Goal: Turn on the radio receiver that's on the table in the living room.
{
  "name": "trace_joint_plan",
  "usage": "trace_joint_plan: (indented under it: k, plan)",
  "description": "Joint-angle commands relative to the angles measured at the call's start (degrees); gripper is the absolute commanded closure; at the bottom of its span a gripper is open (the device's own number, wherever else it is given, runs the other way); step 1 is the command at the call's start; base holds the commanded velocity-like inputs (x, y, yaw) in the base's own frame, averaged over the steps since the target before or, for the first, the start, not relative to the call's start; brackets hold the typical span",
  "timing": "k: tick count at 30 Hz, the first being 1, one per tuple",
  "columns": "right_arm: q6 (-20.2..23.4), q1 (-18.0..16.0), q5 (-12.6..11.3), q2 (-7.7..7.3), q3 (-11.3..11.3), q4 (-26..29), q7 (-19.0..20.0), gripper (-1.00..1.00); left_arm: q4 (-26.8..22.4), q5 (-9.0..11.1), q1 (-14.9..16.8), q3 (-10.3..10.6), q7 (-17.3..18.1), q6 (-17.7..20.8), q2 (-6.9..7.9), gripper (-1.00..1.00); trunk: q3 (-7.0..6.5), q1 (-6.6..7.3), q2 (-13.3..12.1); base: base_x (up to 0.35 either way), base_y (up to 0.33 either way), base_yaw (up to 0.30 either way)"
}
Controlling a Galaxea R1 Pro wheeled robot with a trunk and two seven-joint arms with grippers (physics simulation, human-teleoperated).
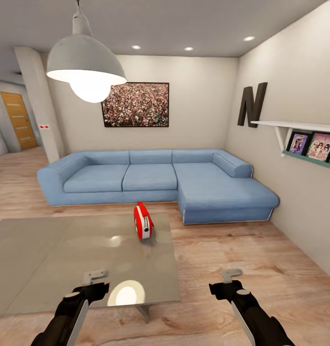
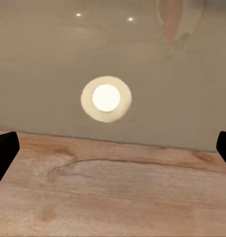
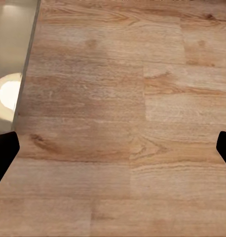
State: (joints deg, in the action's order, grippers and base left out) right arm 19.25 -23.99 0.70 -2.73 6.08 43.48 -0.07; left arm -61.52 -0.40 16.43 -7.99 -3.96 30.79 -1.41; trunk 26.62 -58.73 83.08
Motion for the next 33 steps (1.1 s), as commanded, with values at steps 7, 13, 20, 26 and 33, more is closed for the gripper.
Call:
trace_joint_plan:
  k: [7, 13, 20, 26, 33]
  plan:
    - [0.0, 0.0, 0.0, 0.0, 0.1, 0.0, 0.0, -1.0, 0.0, -0.2, 0.0, -0.2, -0.2, -0.1, 0.05, -1.0, 0.0, 0.0, 0.0, 0.013, 0.01, 0.235]
    - [0.0, 0.0, 0.0, 0.0, 0.1, 0.0, 0.1, -1.0, 0.1, -0.1, 0.0, -0.1, -0.3, 0.2, 0.06, -1.0, 0.0, 0.0, 0.0, 0.205, 0.158, 0.06]
    - [0.0, 0.0, 0.0, 0.0, 0.1, -0.1, 0.0, -1.0, 0.2, -0.1, 0.0, 0.0, -0.4, 0.2, 0.06, -1.0, 0.0, 0.0, 0.0, 0.268, 0.188, 0.004]
    - [0.1, 0.0, 0.0, 0.0, 0.1, -0.1, 0.0, -1.0, 0.4, -0.2, 0.0, 0.0, -0.5, 0.1, 0.09, -1.0, 0.0, 0.0, 0.0, 0.289, 0.132, 0.0]
    - [0.1, 0.0, 0.0, 0.03, 0.1, -0.1, 0.0, -1.0, 1.2, -0.2, 0.0, 0.0, -0.5, 0.1, 0.09, -1.0, 0.0, 0.0, 0.0, 0.321, 0.013, 0.0]
